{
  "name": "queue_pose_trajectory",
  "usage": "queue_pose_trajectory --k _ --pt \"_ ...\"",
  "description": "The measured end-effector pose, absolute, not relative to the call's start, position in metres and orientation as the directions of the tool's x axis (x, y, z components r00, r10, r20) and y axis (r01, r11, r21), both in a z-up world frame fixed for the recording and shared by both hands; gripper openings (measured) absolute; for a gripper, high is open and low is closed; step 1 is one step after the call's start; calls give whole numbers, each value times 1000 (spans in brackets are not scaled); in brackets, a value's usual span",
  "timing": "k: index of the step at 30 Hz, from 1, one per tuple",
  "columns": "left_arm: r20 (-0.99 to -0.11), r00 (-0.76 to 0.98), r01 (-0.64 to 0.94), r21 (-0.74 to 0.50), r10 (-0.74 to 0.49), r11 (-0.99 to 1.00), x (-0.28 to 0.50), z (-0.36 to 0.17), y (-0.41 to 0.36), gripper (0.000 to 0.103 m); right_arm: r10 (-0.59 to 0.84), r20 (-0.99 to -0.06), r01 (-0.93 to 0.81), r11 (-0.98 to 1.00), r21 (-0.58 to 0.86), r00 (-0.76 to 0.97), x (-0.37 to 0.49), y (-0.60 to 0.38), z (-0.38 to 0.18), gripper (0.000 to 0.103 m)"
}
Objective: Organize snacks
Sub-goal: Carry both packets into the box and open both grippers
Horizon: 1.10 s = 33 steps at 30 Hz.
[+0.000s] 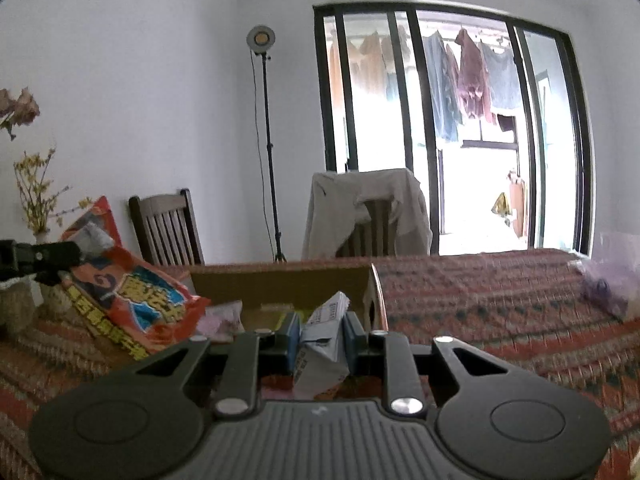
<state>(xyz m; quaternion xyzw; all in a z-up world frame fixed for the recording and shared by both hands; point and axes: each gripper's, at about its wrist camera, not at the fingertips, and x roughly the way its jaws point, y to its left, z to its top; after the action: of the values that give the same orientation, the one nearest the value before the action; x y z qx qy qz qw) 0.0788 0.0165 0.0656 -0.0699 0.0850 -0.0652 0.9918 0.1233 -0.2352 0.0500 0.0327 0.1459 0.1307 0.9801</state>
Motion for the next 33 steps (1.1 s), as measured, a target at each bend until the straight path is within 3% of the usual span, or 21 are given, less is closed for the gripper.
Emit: queue_pose_trajectory --k 14,26,33 --pt "-195 976 58 -205 -99 977 173 64 19 16 275 -258 -243 958 149 926 220 -211 71 23" --pt "-345 938 -51 -244 -38 968 244 15 51 15 276 -374 -222 958 181 885 289 -195 20 22" --pt "-357 934 -86 -166 21 982 243 4 47 17 251 -415 -208 967 147 875 289 -192 7 24"
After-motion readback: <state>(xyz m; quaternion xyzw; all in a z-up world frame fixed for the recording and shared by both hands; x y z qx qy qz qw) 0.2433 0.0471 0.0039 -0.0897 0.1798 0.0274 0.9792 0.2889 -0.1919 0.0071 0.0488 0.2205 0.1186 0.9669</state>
